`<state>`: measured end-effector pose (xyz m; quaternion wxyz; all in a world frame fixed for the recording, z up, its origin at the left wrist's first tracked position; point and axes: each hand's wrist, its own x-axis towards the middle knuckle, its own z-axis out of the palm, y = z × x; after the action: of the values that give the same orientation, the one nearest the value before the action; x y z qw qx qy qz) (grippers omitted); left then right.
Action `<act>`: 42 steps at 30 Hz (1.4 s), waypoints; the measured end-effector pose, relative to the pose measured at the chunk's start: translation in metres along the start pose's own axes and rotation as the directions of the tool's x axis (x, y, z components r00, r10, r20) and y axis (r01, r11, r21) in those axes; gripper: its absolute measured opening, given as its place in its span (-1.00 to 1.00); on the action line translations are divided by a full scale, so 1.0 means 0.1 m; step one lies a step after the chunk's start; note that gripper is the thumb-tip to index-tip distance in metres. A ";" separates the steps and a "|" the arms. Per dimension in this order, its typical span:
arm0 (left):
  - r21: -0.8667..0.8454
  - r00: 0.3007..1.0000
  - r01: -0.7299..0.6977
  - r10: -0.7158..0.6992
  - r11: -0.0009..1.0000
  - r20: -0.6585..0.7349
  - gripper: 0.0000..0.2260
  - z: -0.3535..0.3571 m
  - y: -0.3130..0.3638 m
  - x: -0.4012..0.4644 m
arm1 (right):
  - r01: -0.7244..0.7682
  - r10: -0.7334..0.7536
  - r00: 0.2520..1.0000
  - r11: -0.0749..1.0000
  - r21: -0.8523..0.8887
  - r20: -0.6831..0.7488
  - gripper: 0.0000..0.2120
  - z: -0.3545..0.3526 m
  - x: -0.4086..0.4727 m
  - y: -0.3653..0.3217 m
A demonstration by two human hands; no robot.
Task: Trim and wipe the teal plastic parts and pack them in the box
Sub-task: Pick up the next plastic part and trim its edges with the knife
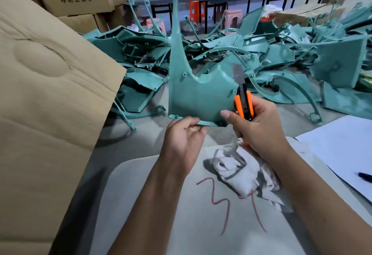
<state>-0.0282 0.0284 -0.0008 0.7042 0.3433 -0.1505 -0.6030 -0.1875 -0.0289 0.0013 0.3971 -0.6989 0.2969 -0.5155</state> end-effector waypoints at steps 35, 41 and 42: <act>0.284 0.869 -0.380 0.445 0.880 -0.218 -0.95 -0.07 0.39 0.06 | 0.196 -0.089 0.972 0.818 -0.541 0.218 -0.67 0.10 -0.08 0.02; 0.308 0.864 -0.392 0.462 0.867 -0.199 -0.92 -0.12 0.38 0.02 | -0.106 -0.029 0.984 0.691 -0.715 -0.173 -0.65 -0.15 0.05 0.17; 0.318 0.860 -0.395 0.468 0.862 -0.202 -0.93 -0.12 0.37 0.02 | -0.053 -0.058 0.988 0.734 -0.677 -0.140 -0.66 -0.13 0.04 0.16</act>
<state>0.0081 0.0315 0.0147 0.7836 0.4710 -0.2052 -0.3494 -0.1991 -0.0433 -0.0083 0.0905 -0.7545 0.4927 -0.4241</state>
